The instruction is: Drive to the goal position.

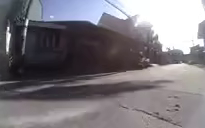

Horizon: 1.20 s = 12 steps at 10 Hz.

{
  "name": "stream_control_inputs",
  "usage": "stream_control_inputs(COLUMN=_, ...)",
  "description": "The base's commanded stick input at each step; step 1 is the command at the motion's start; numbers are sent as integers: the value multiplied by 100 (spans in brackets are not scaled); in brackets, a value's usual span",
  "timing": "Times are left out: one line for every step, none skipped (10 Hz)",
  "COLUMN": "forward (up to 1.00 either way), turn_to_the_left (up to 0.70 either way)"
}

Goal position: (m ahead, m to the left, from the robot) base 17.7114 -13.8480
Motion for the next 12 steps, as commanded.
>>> stream_control_inputs(forward=70, turn_to_the_left=0)
stream_control_inputs(forward=70, turn_to_the_left=0)
stream_control_inputs(forward=70, turn_to_the_left=0)
stream_control_inputs(forward=70, turn_to_the_left=0)
stream_control_inputs(forward=70, turn_to_the_left=0)
stream_control_inputs(forward=70, turn_to_the_left=0)
stream_control_inputs(forward=70, turn_to_the_left=0)
stream_control_inputs(forward=70, turn_to_the_left=0)
stream_control_inputs(forward=70, turn_to_the_left=0)
stream_control_inputs(forward=70, turn_to_the_left=0)
stream_control_inputs(forward=70, turn_to_the_left=0)
stream_control_inputs(forward=70, turn_to_the_left=0)
